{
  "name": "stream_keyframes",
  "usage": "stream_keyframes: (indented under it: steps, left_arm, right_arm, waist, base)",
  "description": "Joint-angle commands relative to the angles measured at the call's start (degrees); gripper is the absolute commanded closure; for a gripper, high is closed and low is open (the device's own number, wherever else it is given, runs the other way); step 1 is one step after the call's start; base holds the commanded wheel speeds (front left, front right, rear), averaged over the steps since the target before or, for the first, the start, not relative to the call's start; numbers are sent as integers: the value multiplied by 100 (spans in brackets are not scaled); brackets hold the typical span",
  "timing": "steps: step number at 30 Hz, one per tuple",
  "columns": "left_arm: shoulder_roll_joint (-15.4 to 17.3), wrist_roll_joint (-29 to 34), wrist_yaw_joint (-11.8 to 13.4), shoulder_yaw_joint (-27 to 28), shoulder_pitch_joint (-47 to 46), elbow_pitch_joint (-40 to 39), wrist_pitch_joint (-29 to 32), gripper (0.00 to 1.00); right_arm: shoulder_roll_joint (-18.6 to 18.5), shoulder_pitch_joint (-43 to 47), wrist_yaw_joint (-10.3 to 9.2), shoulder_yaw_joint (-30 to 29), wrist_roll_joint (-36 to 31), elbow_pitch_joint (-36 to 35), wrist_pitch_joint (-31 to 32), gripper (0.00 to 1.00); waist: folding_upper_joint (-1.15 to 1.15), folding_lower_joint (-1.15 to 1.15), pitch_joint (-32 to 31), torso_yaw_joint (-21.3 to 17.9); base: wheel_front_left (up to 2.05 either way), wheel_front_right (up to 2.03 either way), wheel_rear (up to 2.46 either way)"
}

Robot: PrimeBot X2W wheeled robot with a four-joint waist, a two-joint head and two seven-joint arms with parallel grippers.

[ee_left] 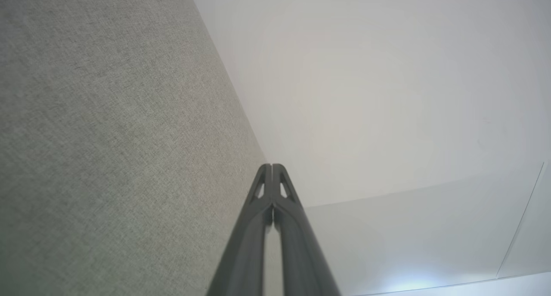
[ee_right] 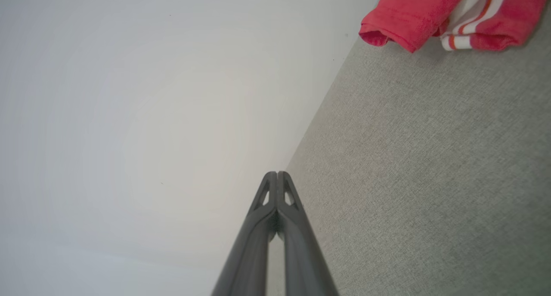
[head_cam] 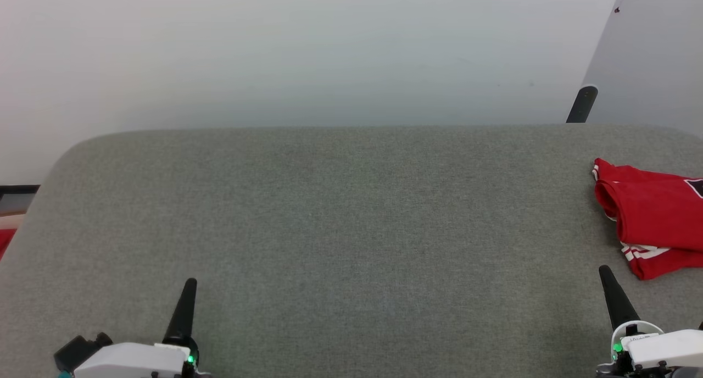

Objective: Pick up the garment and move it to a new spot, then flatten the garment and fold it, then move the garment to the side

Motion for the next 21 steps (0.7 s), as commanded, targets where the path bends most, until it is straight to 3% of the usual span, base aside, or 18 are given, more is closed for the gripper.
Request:
stream_keyframes:
  steps: [1, 21]
  left_arm:
    - [-10, -151, -14, 39, -122, -44, 42, 100]
    - [-153, -850, -16, 109, -252, -42, 287, 100]
  right_arm:
    - [18, -106, -2, -26, 166, -12, 19, 100]
    - [117, -245, -2, -48, 1032, 80, 144, 100]
  waist:
    - [0, 0, 8, -5]
    - [0, 0, 77, -48]
  base:
    - [0, 0, 0]
    - [0, 0, 0]
